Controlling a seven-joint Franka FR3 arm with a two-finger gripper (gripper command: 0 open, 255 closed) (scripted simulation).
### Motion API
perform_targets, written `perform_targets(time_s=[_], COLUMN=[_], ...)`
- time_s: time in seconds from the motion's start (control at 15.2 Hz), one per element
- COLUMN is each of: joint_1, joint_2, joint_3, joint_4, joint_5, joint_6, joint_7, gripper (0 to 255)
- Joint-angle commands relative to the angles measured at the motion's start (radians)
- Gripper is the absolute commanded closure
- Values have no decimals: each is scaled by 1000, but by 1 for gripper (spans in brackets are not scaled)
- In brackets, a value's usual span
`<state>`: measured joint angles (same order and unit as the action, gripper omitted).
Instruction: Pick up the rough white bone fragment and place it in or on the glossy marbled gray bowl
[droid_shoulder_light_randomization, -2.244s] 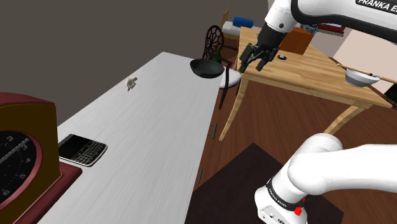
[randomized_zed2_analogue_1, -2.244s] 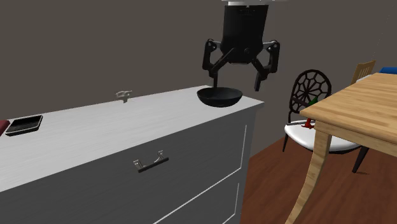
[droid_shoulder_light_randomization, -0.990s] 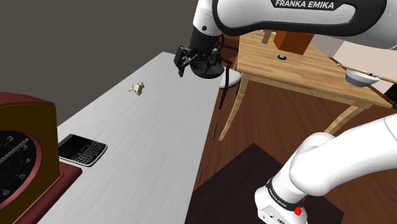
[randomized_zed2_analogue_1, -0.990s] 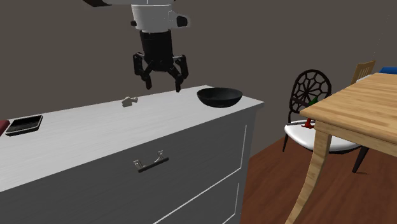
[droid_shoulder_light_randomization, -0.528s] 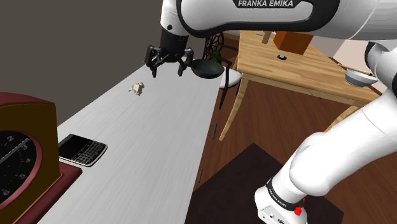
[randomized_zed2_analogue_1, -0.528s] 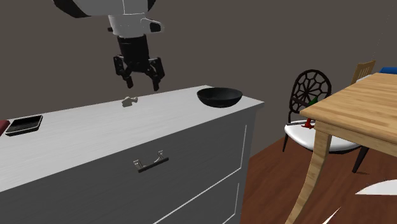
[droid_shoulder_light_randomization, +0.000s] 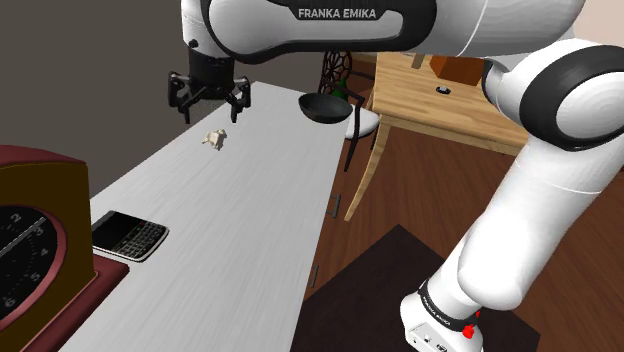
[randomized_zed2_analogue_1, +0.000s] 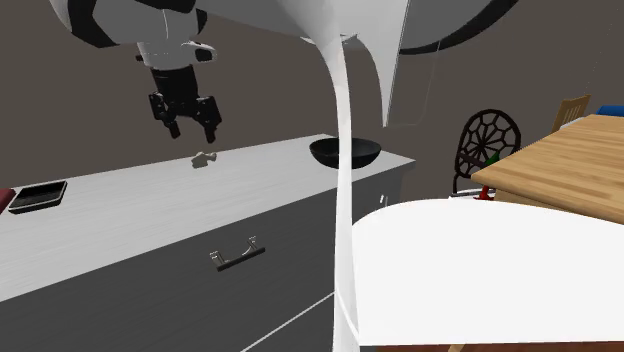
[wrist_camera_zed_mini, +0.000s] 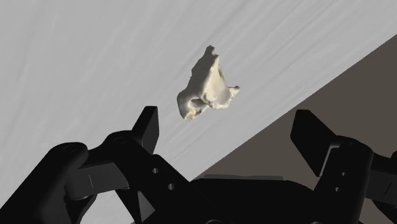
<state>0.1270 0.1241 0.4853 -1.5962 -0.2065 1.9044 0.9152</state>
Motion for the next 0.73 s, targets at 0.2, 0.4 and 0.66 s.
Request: perform_targets(time_s=[0.2,0.4,0.66], joint_1=[12,11,11], joint_2=[45,56,58], joint_3=[2,-1,-2], joint_4=[3,-23,-27], joint_5=[-28,-35,-37], joint_6=[36,70,77], joint_7=[28,33,35], gripper=[0,0,0])
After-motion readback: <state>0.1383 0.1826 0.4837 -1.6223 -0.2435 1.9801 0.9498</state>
